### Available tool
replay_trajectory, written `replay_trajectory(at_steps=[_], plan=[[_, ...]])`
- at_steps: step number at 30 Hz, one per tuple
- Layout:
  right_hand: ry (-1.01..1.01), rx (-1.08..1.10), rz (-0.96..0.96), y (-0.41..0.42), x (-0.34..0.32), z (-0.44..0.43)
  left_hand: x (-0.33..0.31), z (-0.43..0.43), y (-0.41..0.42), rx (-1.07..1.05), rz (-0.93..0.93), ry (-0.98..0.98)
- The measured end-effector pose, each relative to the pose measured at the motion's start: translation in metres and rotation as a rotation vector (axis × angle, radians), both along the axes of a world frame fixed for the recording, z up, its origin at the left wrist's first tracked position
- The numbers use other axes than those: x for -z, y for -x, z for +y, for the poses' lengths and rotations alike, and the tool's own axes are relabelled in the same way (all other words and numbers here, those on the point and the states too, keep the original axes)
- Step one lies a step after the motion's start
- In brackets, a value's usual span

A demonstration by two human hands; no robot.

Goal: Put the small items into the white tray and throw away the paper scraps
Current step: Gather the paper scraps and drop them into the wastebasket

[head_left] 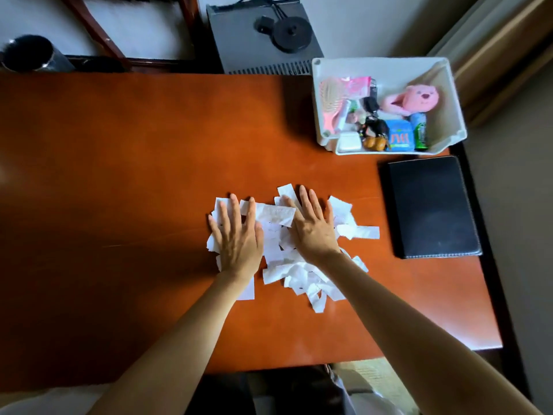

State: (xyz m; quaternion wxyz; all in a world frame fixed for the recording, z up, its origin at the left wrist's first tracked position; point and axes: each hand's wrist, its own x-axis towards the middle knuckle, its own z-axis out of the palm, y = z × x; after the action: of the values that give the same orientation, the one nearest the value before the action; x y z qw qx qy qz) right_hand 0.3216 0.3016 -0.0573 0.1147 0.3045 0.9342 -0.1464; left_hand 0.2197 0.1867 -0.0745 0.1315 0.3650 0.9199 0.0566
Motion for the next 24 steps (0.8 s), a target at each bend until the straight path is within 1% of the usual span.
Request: replay_trajectory(at_steps=[5,7,10,12,15,17,19,22,24], plan=[[0.014,0.109,0.033,-0.027,0.0,0.023,-0.005,0.036,-0.03,0.044,-0.056,-0.006],[0.03,0.156,0.11,-0.032,-0.006,0.03,-0.007,0.05,-0.036,0.054,-0.088,-0.046],[0.041,0.281,0.336,-0.046,-0.015,0.036,-0.015,0.059,-0.04,0.047,-0.206,-0.188],[0.072,0.32,0.45,-0.059,-0.019,0.037,-0.023,0.056,-0.042,0.035,-0.232,-0.3],[0.033,0.311,0.506,-0.079,-0.025,0.03,-0.032,0.033,-0.044,0.054,-0.192,-0.472],[-0.026,0.276,0.498,-0.095,-0.022,0.019,-0.028,0.014,-0.049,0.071,-0.163,-0.517],[-0.079,0.226,0.454,-0.112,-0.016,0.005,-0.023,-0.006,-0.061,0.103,-0.137,-0.457],[-0.085,0.121,0.352,-0.134,-0.008,-0.013,-0.011,-0.022,-0.082,0.208,-0.023,-0.269],[-0.097,0.056,0.251,-0.147,0.0,-0.02,0.002,-0.027,-0.092,0.215,0.004,-0.149]])
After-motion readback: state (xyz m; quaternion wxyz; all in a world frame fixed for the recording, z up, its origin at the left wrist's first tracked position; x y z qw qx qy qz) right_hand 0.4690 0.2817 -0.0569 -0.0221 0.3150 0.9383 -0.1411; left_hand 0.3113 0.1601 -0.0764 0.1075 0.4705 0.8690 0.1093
